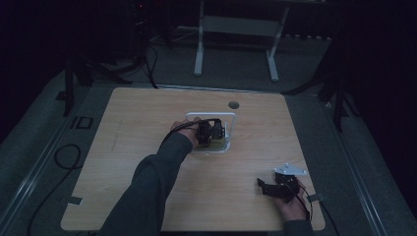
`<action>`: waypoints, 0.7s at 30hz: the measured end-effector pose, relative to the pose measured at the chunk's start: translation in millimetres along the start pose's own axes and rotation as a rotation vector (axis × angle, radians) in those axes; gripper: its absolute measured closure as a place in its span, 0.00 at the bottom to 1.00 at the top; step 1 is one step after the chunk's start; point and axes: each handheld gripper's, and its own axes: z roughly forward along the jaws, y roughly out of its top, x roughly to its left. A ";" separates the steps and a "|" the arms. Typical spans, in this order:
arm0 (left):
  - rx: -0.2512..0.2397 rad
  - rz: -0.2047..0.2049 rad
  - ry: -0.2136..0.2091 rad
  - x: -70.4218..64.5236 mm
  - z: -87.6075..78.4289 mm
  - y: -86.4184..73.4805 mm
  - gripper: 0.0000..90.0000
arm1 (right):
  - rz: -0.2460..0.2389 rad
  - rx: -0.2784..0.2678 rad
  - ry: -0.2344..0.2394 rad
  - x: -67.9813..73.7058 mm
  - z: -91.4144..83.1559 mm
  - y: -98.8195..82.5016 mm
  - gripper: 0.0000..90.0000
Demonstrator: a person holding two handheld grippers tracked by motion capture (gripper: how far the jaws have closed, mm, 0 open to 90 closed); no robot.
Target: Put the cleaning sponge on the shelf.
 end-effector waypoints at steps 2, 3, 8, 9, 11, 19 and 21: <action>-0.003 -0.004 0.003 0.1 0.8 0.4 0.79 | 0.000 0.000 0.000 0.0 0.0 0.0 0.20; -0.006 -0.005 0.004 0.2 1.1 0.5 0.79 | 0.001 0.000 0.000 0.0 0.0 0.0 0.20; -0.003 -0.006 0.015 -0.3 2.9 1.4 0.78 | 0.000 0.000 0.000 0.0 0.0 0.0 0.20; 0.000 -0.008 0.014 -0.6 3.3 1.4 0.77 | 0.000 0.000 0.000 0.0 0.0 0.0 0.20; -0.002 -0.010 0.026 -0.3 3.8 1.5 0.76 | 0.001 0.000 0.000 0.1 0.0 0.0 0.20; -0.002 0.011 0.050 -1.3 5.3 3.4 0.80 | 0.000 0.000 0.000 0.0 0.0 0.0 0.20; -0.005 0.020 0.058 -1.6 5.5 3.7 0.80 | 0.000 0.000 0.000 0.0 0.0 0.0 0.20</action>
